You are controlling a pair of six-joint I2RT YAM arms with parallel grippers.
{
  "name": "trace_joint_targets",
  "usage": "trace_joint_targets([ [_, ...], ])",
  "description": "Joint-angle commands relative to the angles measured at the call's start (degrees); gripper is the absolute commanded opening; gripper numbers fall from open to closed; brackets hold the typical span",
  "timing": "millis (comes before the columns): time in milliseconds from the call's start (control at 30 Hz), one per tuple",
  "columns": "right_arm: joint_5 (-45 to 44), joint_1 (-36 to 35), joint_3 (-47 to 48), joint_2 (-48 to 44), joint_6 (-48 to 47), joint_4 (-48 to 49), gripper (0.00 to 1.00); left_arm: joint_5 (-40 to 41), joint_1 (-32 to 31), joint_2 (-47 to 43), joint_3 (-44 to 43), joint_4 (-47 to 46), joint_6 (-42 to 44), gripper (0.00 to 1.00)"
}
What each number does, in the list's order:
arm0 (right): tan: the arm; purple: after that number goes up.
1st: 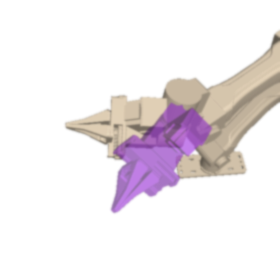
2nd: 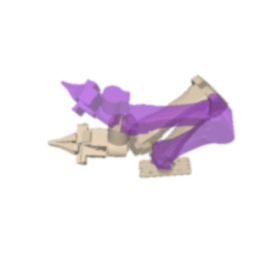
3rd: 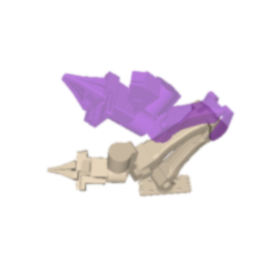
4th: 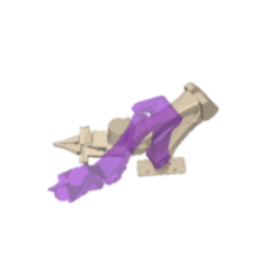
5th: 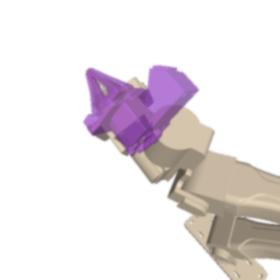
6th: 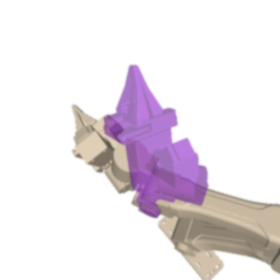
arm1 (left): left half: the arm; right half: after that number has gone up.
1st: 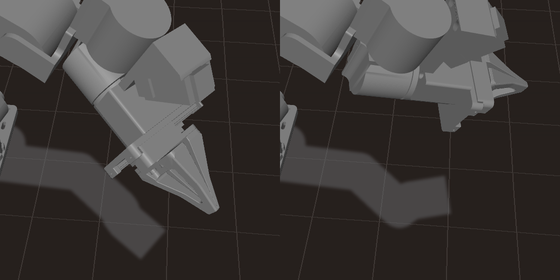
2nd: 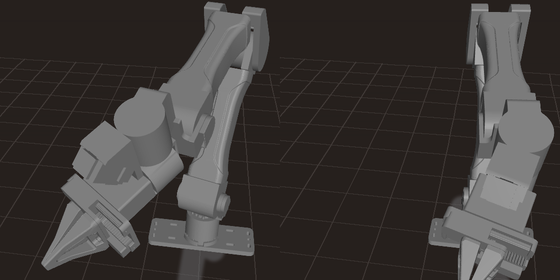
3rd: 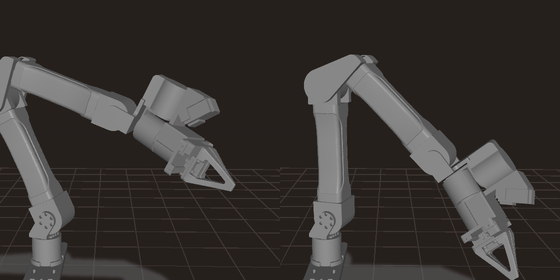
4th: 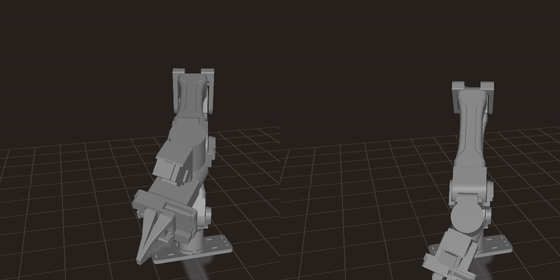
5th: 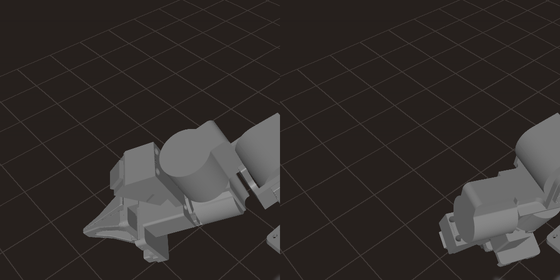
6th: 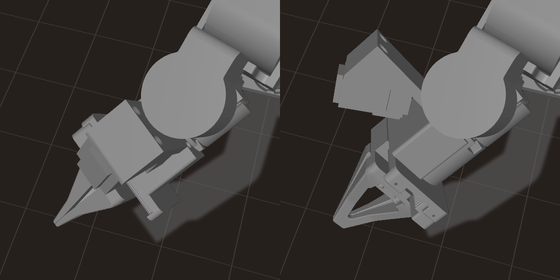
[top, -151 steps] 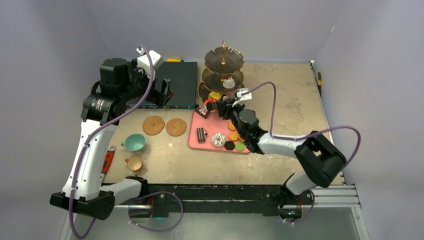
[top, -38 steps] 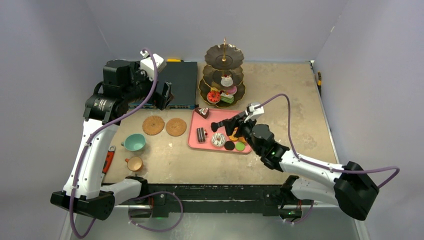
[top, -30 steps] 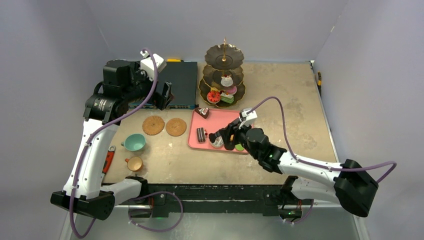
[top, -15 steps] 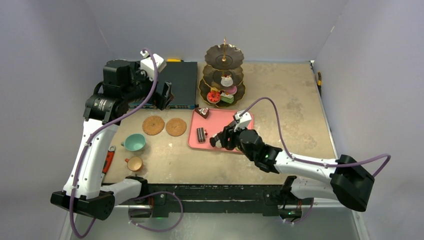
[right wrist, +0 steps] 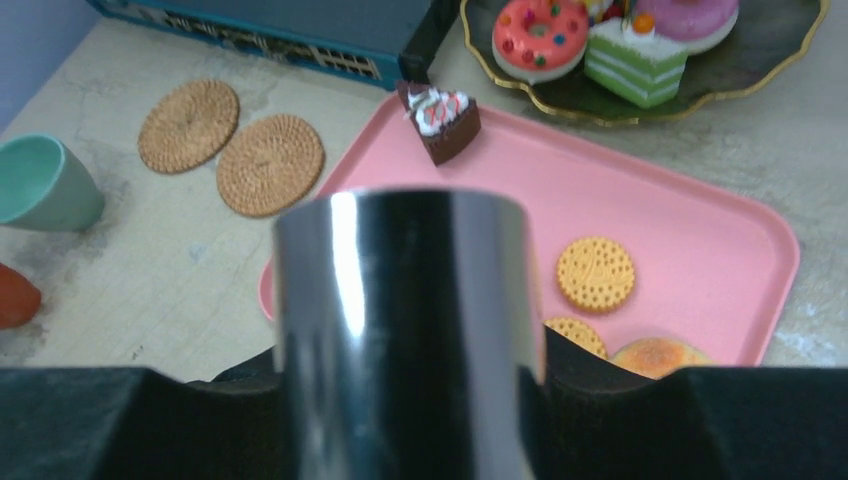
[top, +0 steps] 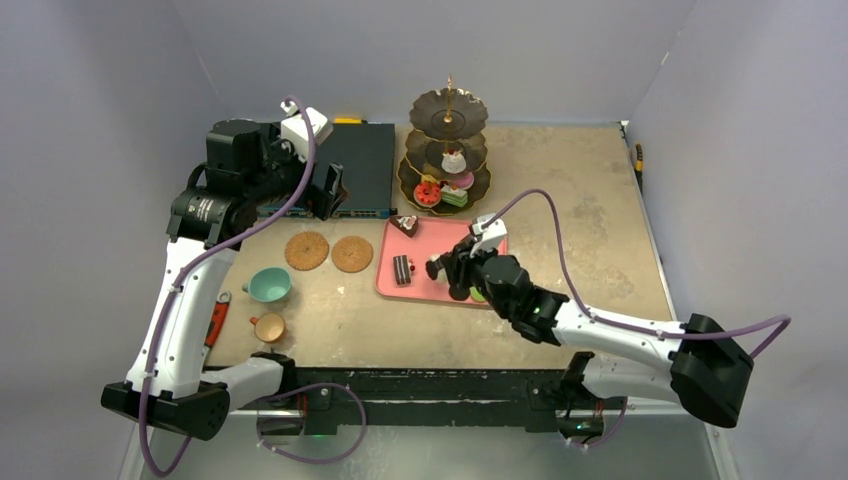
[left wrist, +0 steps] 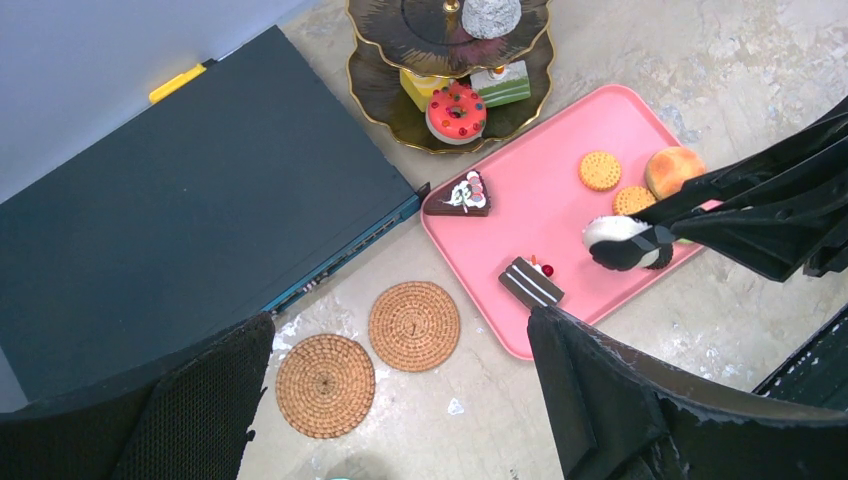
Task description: Serve the afternoon tea
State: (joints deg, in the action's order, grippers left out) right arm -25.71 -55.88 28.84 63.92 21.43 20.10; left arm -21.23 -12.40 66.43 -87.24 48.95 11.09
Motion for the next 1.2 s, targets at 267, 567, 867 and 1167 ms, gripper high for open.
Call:
trace_joint_targets([
  [267, 0.0, 4.0, 21.5, 8.0, -19.6, 13.9, 0.37, -0.3, 0.2, -0.3, -1.7, -0.7, -0.5, 0.99],
  [567, 2.6, 7.0, 28.1, 19.0, -32.8, 26.7, 0.37, -0.2, 0.2, -0.7, -1.8, -0.6, -0.4, 0.99],
  [867, 2.7, 7.3, 27.7, 24.1, -45.8, 34.6, 0.36, 0.2, 0.1, -1.0, -1.3, -0.4, 0.2, 0.99],
  [1167, 4.5, 8.2, 30.2, 30.8, -49.4, 38.0, 0.37, 0.3, 0.3, -1.0, -1.4, -0.4, 0.0, 0.99],
])
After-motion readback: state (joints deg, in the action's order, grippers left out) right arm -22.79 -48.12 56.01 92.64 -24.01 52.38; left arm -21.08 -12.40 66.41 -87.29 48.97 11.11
